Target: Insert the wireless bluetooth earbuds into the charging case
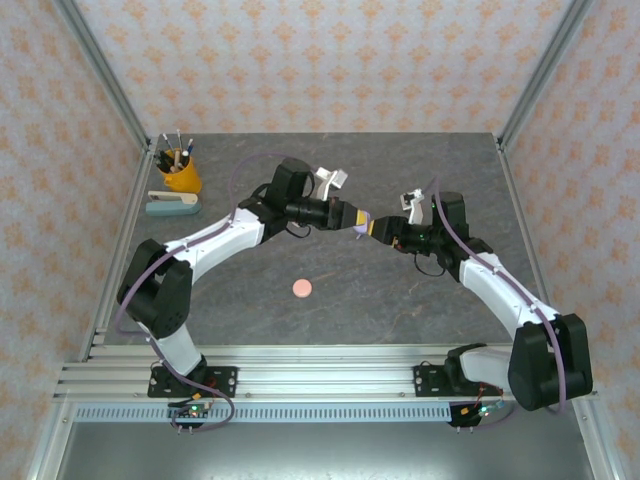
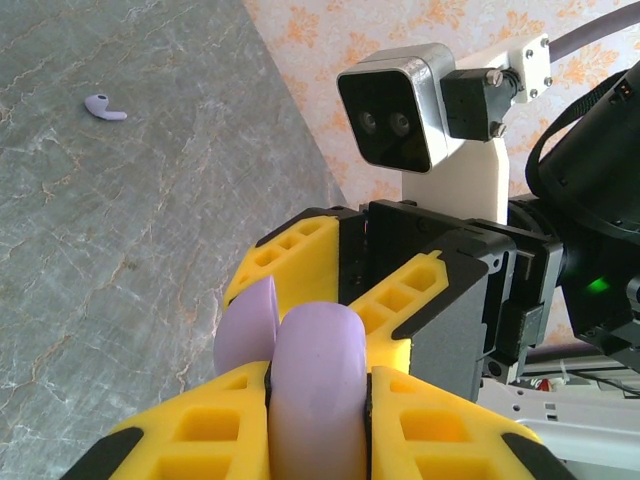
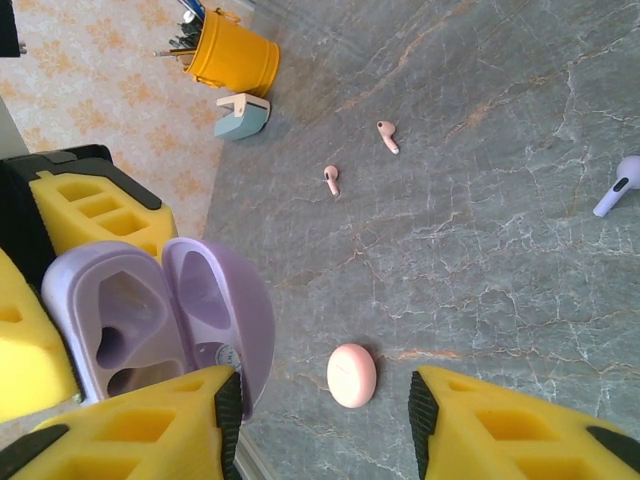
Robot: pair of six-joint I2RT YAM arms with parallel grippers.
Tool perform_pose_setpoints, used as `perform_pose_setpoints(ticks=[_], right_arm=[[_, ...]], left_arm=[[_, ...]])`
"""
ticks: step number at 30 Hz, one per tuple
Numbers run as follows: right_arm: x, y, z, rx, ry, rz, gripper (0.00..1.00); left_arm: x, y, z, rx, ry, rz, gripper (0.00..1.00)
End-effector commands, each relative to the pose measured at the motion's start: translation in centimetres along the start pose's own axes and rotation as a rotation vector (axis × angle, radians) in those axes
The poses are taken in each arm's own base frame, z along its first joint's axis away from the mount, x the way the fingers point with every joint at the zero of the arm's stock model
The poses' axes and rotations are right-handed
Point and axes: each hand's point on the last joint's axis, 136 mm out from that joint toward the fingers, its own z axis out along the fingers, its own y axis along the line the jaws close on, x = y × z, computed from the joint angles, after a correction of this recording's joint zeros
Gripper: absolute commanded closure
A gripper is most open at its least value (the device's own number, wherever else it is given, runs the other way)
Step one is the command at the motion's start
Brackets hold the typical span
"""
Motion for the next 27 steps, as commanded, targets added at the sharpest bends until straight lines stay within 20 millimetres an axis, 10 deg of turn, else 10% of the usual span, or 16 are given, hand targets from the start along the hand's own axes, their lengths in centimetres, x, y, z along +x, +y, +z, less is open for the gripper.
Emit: perform_pose_setpoints(ticks=[1, 27], right_arm=[[-1.3, 1.4, -0.3, -0.043, -0.027, -0.043, 0.51], [-2.3, 0.2, 0.1, 0.019, -0.060, -0.034, 0.76]], left_arm=[[0.0, -1.0, 0.6, 0.034, 0.027, 0.037, 1.00], [1.0, -1.8, 1.1, 0.046, 0.056, 0.045, 1.00]])
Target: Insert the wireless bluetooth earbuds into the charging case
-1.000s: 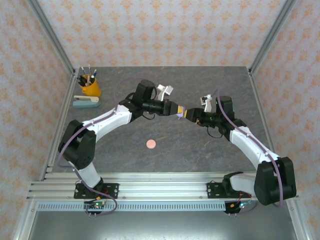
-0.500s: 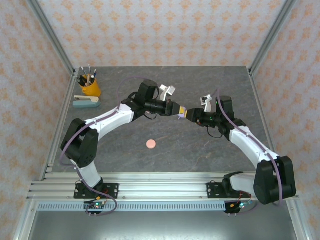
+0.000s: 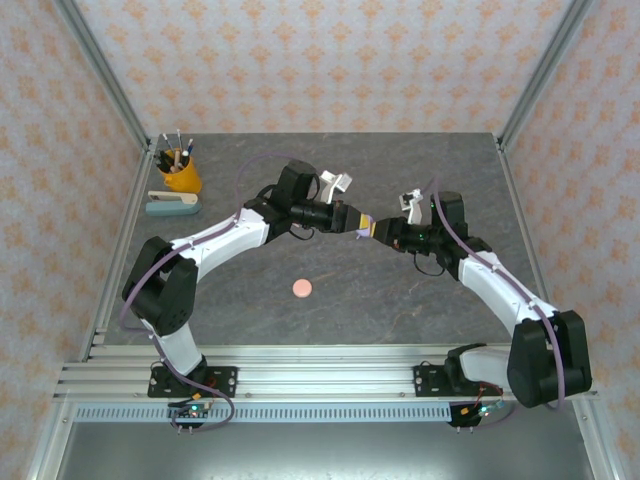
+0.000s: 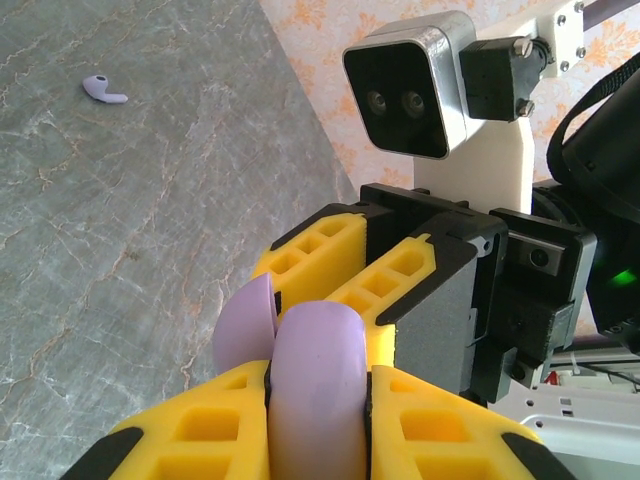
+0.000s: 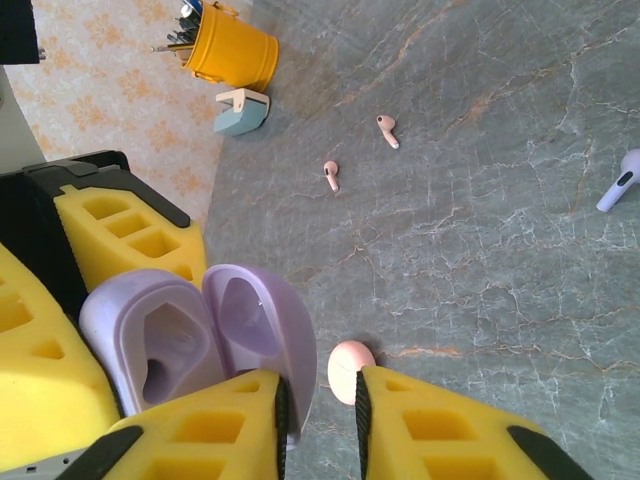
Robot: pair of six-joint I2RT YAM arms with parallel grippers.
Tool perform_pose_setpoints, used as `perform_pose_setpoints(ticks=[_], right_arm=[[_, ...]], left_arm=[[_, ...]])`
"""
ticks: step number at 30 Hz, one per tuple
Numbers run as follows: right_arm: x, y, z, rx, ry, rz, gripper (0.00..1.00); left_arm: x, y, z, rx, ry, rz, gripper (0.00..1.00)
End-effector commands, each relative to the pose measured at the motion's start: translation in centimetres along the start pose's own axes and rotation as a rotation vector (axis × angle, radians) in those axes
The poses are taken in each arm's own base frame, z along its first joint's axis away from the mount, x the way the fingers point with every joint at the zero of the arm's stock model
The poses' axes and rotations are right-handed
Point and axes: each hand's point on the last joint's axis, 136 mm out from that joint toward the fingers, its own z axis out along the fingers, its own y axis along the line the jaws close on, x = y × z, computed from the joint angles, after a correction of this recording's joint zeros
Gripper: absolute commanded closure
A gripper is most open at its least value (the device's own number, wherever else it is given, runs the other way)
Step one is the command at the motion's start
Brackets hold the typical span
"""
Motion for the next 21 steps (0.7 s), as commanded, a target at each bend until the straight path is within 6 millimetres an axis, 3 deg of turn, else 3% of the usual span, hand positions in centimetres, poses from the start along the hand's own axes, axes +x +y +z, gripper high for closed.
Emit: perform_pose_setpoints(ticks=[1, 13, 21], right_arm=[[-2.3, 0.5, -0.2, 0.016, -0.068, -0.041, 0.76], [-2.8, 1.8, -0.1, -0.033, -0.059, -0.041, 0.76], [-2.7, 1.5, -0.1, -0.023, -0.057, -0.037, 0.89]], left_arm=[[0.4, -2.3, 0.1, 0.056, 0.031, 0.043, 1.00], [0.8, -2.5, 1.1, 0.059, 0.048, 0.045, 1.00], [1.0, -2.5, 1.3, 0.055, 0.050, 0.042, 1.00]])
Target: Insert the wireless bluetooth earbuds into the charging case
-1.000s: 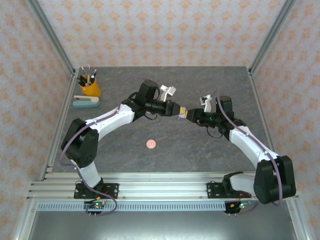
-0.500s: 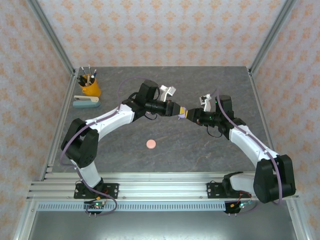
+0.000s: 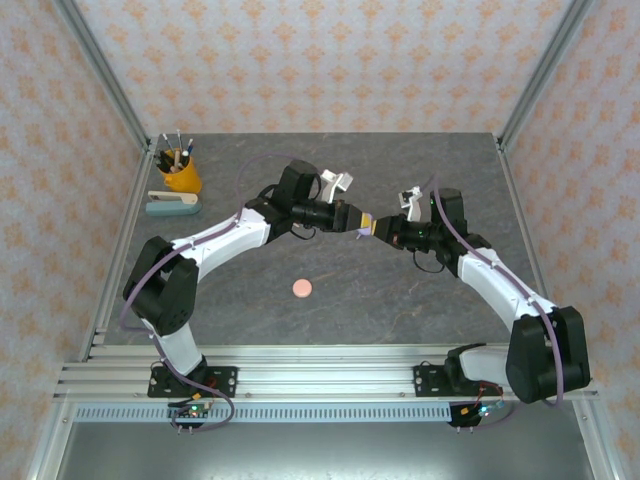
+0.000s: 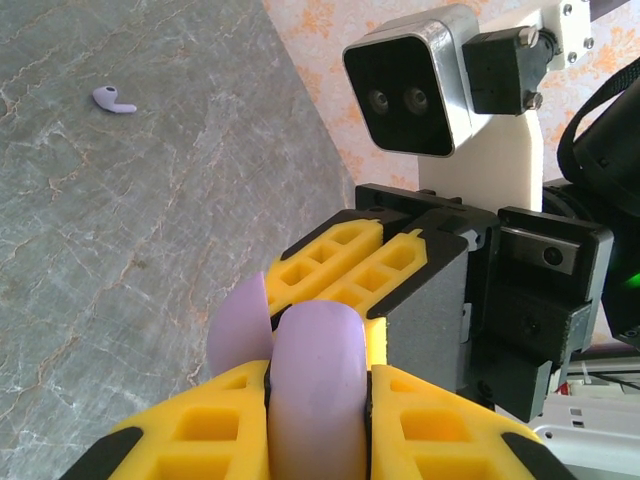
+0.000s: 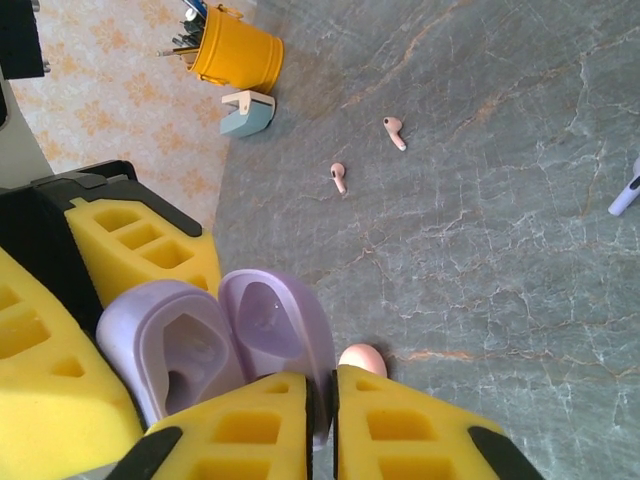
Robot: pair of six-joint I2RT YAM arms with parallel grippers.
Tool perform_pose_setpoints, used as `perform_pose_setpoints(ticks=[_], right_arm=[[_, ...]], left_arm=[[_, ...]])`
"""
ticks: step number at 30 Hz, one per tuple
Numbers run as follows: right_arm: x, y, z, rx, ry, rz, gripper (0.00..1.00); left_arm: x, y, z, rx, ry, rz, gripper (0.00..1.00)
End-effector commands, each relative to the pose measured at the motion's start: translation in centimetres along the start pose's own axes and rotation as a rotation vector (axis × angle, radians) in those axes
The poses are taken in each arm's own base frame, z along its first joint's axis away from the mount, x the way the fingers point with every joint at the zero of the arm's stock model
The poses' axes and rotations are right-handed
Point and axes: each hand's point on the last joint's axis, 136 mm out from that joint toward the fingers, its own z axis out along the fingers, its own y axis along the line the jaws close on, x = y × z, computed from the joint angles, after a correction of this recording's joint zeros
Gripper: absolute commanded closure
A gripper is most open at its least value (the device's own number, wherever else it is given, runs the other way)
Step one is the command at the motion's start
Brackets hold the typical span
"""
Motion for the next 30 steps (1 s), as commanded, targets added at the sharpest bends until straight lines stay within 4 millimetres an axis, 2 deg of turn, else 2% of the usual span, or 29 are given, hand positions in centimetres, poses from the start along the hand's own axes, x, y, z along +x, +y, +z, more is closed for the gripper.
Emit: perform_pose_setpoints(ticks=[1, 5, 8, 11, 14, 18, 24, 30], right_arm=[[-2.2, 1.2, -0.3, -0.006, -0.067, -0.058, 0.90], [-2.2, 0.9, -0.5, 0.014, -0.073, -0.049, 0.94], [-2.1, 0.9, -0.6, 0.030, -0.072, -0.041, 0.99], [-1.9, 0.8, -0.7, 0.060, -0.066, -0.037, 1.00], [-1.7, 0.6, -0.8, 0.109, -0.052, -0.042, 1.00], [-1.3, -0.4, -0.8, 0.196, -0.025, -0.041, 1.00], [-0.8, -2.1, -1.4, 0.320, 0.018, -0.064, 1.00], [-0.6, -3.2, -1.8, 0.434, 0.056, -0.120, 1.00]], left_arm=[[1.1, -2.5, 0.9, 0.069, 0.059, 0.036, 1.00], [1.1, -1.9, 0.9, 0.047, 0.053, 0.030, 0.98], [1.1, -1.6, 1.0, 0.031, 0.047, 0.026, 0.80], [0.9, -1.3, 1.1, 0.014, 0.038, 0.024, 0.58], [0.6, -1.0, 1.0, -0.003, 0.018, 0.027, 0.43], [-0.5, -0.8, 0.1, -0.025, -0.031, 0.034, 0.27], [-2.5, 0.1, -3.5, -0.080, -0.114, 0.040, 0.15], [-1.8, 1.7, -5.9, -0.264, -0.046, 0.117, 0.13]])
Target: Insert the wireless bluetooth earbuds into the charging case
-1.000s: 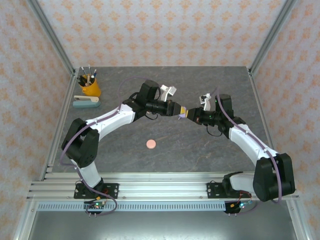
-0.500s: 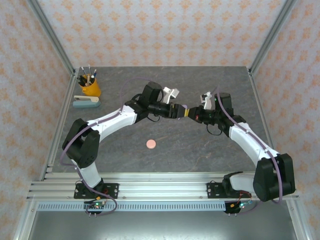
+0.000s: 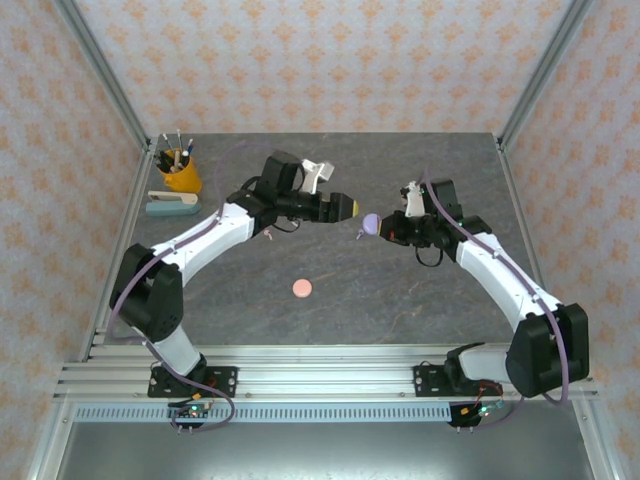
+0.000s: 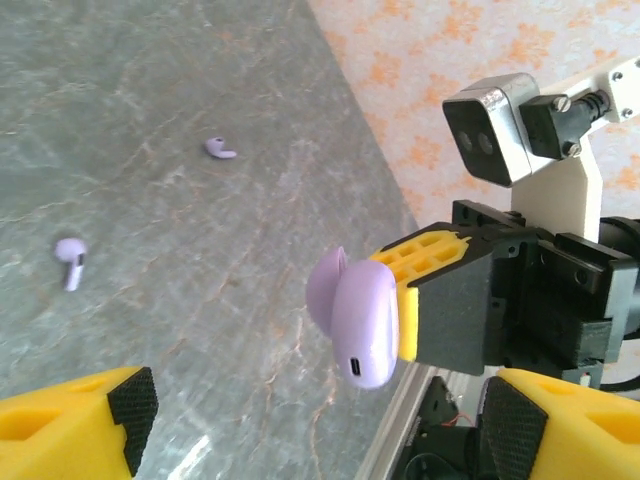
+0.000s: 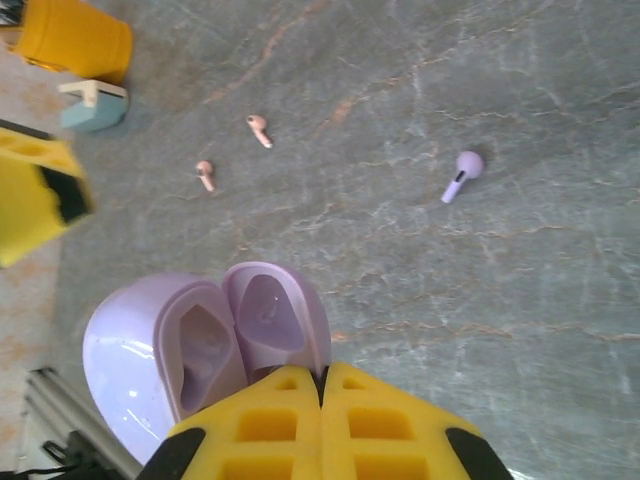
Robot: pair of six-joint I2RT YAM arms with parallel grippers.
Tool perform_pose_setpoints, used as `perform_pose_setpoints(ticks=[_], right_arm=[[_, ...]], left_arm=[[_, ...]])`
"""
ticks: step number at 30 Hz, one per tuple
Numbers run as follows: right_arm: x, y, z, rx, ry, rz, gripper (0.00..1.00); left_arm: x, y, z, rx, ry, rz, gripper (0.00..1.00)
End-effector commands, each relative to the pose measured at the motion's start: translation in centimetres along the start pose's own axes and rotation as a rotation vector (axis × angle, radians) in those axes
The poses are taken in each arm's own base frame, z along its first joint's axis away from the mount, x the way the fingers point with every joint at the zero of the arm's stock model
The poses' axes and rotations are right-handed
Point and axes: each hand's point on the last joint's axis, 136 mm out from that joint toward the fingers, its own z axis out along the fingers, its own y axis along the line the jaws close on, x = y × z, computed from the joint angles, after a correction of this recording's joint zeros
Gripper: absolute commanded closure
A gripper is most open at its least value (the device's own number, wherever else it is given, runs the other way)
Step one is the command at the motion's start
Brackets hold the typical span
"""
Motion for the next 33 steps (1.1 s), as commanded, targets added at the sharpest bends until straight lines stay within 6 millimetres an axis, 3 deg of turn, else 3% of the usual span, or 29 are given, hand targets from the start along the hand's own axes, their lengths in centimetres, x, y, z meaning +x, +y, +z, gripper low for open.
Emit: perform_pose_setpoints(ticks=[1, 6, 8, 14, 23, 33], right_arm=[[-0.1, -1.0, -0.5, 0.100, 0.013, -0.058, 1.00], [-0.6, -1.3, -0.5, 0.151, 0.004, -0.080, 1.00], [-0.9, -1.5, -0.6, 0.172, -0.010, -0.084, 1.00], [-2.1, -2.5, -1.7, 0.264, -0.069, -0.097, 1.00], [-3.4, -2.5, -3.9, 0.332, -0.138, -0.168, 1.00], [-4.2, -1.8, -4.9, 0.376, -0.128, -0.261, 1.00]], left_arm=[[0.4, 0.2, -1.8, -0.126, 0.045, 0.102, 0.13], [0.6, 3.9, -3.4, -0.387, 0.114, 0.104, 0.12], [0.6, 5.6, -3.8, -0.484, 0.120, 0.096, 0.00], [0.6, 7.9, -4.5, -0.610, 0.108, 0.070, 0.00], [-1.3, 7.6, -6.7, -0.665, -0.034, 0.177, 0.00], [-2.2, 4.0, -6.9, -0.532, -0.033, 0.250, 0.00]])
